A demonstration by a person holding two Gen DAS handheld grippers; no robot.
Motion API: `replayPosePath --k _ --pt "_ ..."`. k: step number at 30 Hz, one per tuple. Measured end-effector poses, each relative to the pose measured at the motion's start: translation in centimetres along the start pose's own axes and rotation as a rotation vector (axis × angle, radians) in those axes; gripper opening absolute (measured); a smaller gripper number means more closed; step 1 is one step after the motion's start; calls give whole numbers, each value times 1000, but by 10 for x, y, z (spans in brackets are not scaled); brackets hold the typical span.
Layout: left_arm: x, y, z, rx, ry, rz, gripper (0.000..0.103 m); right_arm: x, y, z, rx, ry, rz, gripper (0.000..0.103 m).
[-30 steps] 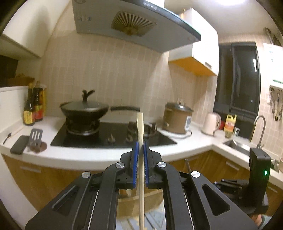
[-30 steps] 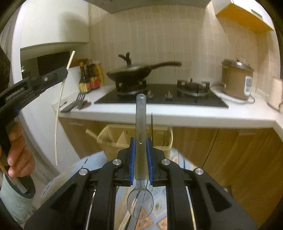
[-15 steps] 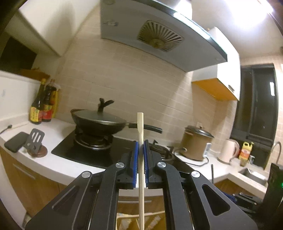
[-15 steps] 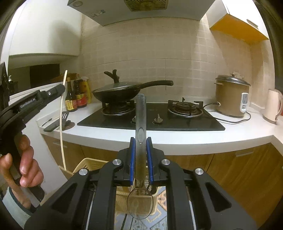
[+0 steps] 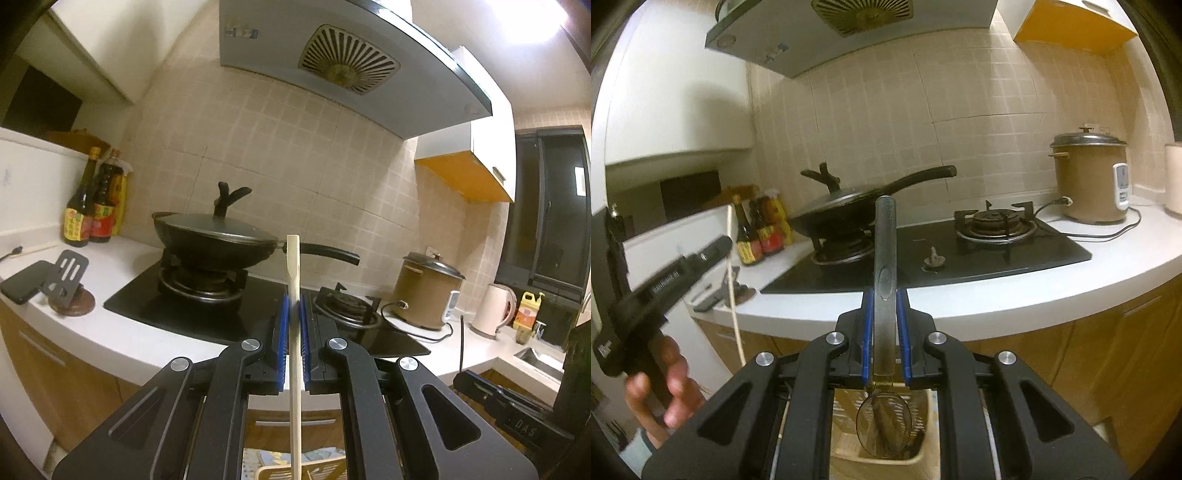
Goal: Organize utensils
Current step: 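Lift chopstick over the holder with the left tool while the right lowers glass spoon in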
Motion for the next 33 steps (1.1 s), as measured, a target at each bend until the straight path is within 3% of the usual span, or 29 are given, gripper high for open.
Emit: replayPosePath --k 11,28,33 --pt "1 4 -2 -21 -6 0 4 4 -15 -21 -54 53 -36 10" --pt "-8 15 -6 -65 -74 -15 5 3 -7 -37 -49 58 -47 11" --pt "-6 21 -9 -42 -72 -34 12 5 11 -41 -29 72 -43 11"
Point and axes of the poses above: each gripper's, at about its wrist camera, not at the fingertips, and y roughly against the way its jaws point, x to its left, z to its top, the point moved 1 cm from there along -y, roughly the way its jaws point, and after that the axes turned 14 degrees about -x, right-handed, at the moved point
